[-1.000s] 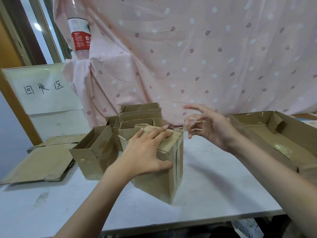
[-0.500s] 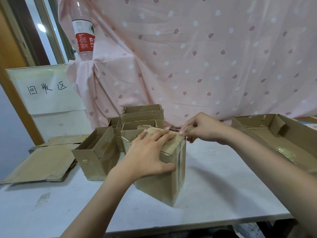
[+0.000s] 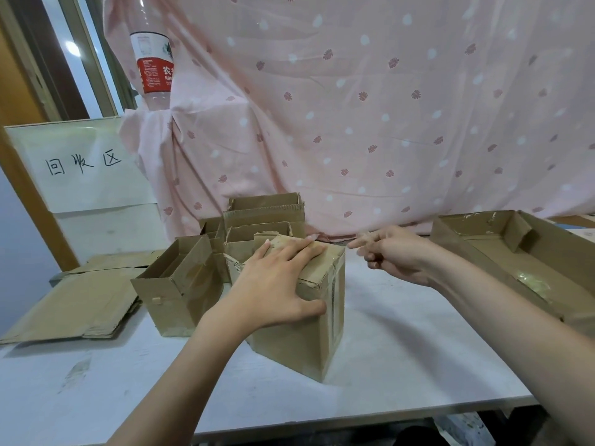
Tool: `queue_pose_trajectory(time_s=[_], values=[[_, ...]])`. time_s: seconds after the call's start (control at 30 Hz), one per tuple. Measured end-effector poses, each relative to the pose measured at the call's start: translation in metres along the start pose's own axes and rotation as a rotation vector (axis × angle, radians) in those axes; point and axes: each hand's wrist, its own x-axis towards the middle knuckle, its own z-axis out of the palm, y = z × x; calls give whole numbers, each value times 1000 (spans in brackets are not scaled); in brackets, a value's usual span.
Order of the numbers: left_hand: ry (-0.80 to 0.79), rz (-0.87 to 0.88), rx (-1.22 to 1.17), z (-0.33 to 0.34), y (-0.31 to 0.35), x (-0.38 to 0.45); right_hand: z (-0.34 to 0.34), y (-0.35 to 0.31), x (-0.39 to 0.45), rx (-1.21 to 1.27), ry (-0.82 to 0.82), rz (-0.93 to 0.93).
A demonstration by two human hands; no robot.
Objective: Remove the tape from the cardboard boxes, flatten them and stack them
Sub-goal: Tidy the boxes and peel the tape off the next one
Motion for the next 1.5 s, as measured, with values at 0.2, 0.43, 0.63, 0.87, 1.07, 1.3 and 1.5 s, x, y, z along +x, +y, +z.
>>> queue_pose_trajectory(time_s=[0.2,0.43,0.63,0.87,1.07,1.3,1.5], values=[[-148,40,41,-10,-5,1,-6,-7,-10,263,-120,-50],[-227,70,111,-14,-6,7,-17,2,-21,-247,8,-254],[-83,69,199,-2,11,13,-25,3,-26,-270,157,-306],[5,103,180,13,38,30,-58,5,-37,-479,270,-328],[18,138,168,26,72,58,-102,13,-44,-655,394,-259],[11,165,163,42,115,94,-163,24,-59,-660,572,-221],[16,166,171,49,137,111,-208,45,-67,-763,657,-91]])
